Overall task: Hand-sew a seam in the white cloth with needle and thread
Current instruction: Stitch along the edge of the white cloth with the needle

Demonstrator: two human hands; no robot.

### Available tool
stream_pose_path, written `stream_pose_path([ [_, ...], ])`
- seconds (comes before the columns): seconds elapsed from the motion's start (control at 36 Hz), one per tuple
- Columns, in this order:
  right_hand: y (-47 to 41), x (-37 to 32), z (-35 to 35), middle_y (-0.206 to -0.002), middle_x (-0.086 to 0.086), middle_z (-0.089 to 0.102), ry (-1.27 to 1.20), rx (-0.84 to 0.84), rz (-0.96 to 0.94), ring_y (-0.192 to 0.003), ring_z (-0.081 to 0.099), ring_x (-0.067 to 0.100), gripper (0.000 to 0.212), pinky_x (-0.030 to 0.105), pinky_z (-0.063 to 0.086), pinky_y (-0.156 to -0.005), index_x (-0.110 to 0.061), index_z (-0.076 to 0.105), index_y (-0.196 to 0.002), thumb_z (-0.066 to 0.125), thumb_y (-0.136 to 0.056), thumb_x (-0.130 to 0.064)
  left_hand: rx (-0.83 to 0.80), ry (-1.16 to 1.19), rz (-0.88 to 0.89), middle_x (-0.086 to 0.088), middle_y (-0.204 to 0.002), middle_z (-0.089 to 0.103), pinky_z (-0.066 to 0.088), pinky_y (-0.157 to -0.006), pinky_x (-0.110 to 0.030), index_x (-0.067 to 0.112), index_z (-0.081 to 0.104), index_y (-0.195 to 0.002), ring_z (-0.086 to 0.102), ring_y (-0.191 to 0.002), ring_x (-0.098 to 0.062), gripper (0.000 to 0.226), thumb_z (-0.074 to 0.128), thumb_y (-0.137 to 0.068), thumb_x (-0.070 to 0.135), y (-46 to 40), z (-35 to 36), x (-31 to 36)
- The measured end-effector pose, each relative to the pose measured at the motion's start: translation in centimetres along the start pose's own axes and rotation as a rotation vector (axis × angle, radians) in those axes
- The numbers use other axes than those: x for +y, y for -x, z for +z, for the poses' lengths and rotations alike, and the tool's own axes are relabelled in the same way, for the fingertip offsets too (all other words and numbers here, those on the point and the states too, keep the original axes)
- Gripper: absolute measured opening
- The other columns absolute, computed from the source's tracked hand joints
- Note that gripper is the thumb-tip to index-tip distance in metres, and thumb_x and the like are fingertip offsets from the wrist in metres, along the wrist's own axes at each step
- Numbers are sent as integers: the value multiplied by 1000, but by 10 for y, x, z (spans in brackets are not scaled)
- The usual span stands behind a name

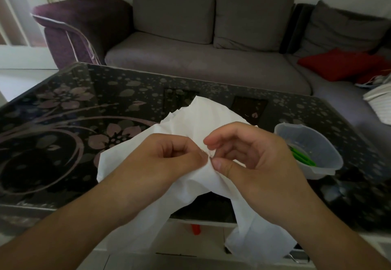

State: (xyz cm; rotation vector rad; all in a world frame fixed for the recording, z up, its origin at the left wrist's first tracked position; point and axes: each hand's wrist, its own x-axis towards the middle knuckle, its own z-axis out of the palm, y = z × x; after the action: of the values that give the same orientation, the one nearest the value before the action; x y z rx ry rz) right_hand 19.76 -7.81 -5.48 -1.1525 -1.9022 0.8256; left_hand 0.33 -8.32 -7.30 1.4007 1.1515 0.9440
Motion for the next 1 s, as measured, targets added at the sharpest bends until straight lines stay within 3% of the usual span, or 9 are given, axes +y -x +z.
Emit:
stream_pose_path([
  [0.14, -1, 0, 6, -110, -18, 69, 29, -32, -19, -110, 63, 12, 25, 29, 55, -92, -35, 74, -105, 76, -90, -15, 9, -42, -39, -5, -90, 78, 55, -87, -35, 20, 82, -84, 73, -95, -24, 19, 68, -94, 28, 0, 1, -2],
  [0.31, -2, 3, 12, -93, -11, 75, -69, 38, 71, -99, 68, 13, 20, 41, 55, -94, -29, 77, -84, 72, -90, -12, -10, -58, -54, -5, -82, 76, 49, -75, -30, 21, 81, -81, 68, -77, -13, 20, 69, -94, 30, 0, 2, 0],
  [0.42, -1, 4, 14, -91, -9, 76, -177, 66, 122, -96, 70, 11, 24, 27, 57, -87, -25, 76, -82, 68, -90, -4, -5, -125, -44, 6, -79, 76, 49, -73, -22, 28, 80, -79, 69, -75, -5, 21, 66, -93, 33, -1, 4, 0],
  [0.5, 0, 3, 12, -92, -7, 78, -339, 94, 145, -95, 72, 8, 24, 17, 55, -83, -14, 76, -85, 61, -92, 4, -11, -159, -32, 9, -85, 77, 55, -81, -25, 30, 80, -82, 72, -83, -7, 20, 64, -90, 39, -1, 3, 1],
  [0.61, -2, 4, 10, -93, 2, 79, -470, 133, 140, -100, 74, 12, 21, 17, 54, -89, -3, 72, -88, 55, -96, 7, 13, -219, -5, 9, -85, 76, 54, -75, -19, 29, 78, -84, 71, -82, -6, 20, 63, -96, 35, -2, 4, -1],
  [0.75, -5, 5, 4, -85, 7, 76, -558, 196, 141, -97, 75, 27, 26, 41, 53, -99, -11, 71, -80, 56, -99, -1, 20, -260, -16, 12, -85, 75, 49, -68, -10, 28, 78, -85, 69, -82, -1, 21, 62, -98, 33, -2, 2, -3],
  [0.81, -7, 4, 1, -77, 11, 69, -661, 185, 149, -85, 73, 28, 18, 44, 55, -94, -10, 69, -82, 56, -94, -8, 32, -248, -4, 11, -82, 75, 47, -67, -8, 26, 78, -83, 69, -79, -2, 21, 63, -98, 30, -3, 0, -3],
  [0.89, -10, -1, -4, -70, 14, 52, -758, 156, 165, -66, 56, 26, 16, 39, 57, -75, 0, 59, -92, 47, -102, 1, 55, -256, 7, 13, -80, 74, 45, -64, -7, 28, 77, -81, 68, -77, 0, 22, 63, -98, 31, -5, -1, -1],
  [1.0, -12, -1, -13, -70, 10, 46, -667, 124, 175, -58, 40, 22, 21, 31, 44, -51, -2, 58, -92, 41, -104, 1, 67, -274, 18, 14, -77, 72, 43, -65, -8, 26, 76, -81, 66, -75, 2, 22, 64, -99, 31, -6, 1, 1],
])
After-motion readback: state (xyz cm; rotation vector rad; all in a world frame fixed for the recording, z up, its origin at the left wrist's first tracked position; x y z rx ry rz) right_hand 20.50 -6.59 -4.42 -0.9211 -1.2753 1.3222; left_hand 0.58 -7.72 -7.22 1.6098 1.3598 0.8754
